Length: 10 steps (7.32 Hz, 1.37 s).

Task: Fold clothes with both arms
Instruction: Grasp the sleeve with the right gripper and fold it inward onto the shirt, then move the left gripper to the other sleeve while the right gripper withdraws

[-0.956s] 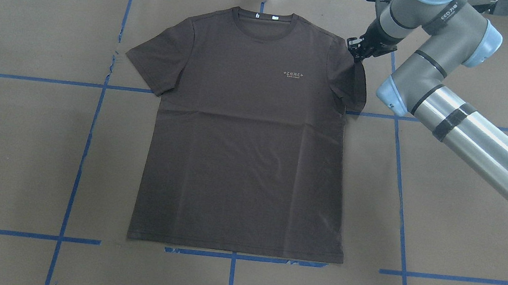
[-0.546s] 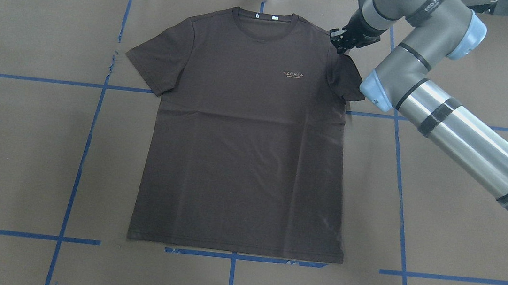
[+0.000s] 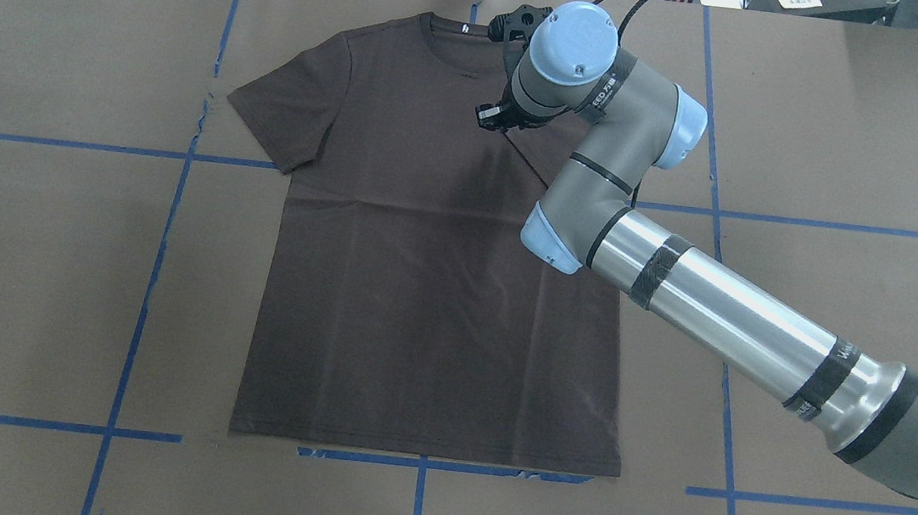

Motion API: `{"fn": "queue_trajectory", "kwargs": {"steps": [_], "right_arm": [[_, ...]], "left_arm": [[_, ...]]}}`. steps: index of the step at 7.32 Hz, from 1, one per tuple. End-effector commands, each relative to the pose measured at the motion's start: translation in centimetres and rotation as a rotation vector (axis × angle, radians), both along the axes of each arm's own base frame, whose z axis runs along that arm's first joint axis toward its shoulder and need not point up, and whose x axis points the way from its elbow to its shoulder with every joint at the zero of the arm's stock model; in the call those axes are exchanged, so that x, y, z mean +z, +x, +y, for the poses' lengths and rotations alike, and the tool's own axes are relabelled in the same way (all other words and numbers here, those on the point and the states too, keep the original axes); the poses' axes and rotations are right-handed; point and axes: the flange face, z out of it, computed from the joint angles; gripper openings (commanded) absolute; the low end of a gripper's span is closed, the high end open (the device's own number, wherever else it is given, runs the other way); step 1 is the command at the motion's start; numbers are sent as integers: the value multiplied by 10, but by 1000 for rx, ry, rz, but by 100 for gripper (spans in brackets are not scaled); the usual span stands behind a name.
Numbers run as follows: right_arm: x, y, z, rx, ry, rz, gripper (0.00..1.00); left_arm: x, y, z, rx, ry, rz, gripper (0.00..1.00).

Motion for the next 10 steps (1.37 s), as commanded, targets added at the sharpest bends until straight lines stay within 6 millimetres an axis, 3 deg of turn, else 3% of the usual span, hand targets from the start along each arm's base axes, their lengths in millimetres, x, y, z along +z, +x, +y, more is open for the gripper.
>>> {"fn": "queue_trajectory", "kwargs": {"steps": [1,2,4,6,7,8,9,10], "right_arm": [[4,20,-14,22,-128,-64,100],[5,56,-26,-39,-250,-93,100],[13,143,-9,-29,-413,-40,100],[51,234,29,-78,-416,-48,100],[63,284,38,-80,-410,-50,100],[71,319,50,-99,-393,-30,100],[83,329,63,-126,-389,-6,100],[89,341,66,-122,-383,-5,100]], "left_arm": [[-15,7,-27,-46,-33,20,100],[-37,42,-38,-96,-75,76,100],[-59,144,-24,-221,-137,187,100],[-62,247,5,-322,-190,218,100],[-55,293,15,-396,-207,209,100],[-45,333,4,-444,-204,237,100],[-37,358,-12,-506,-185,236,100],[-37,391,-15,-524,-170,226,100]]}}
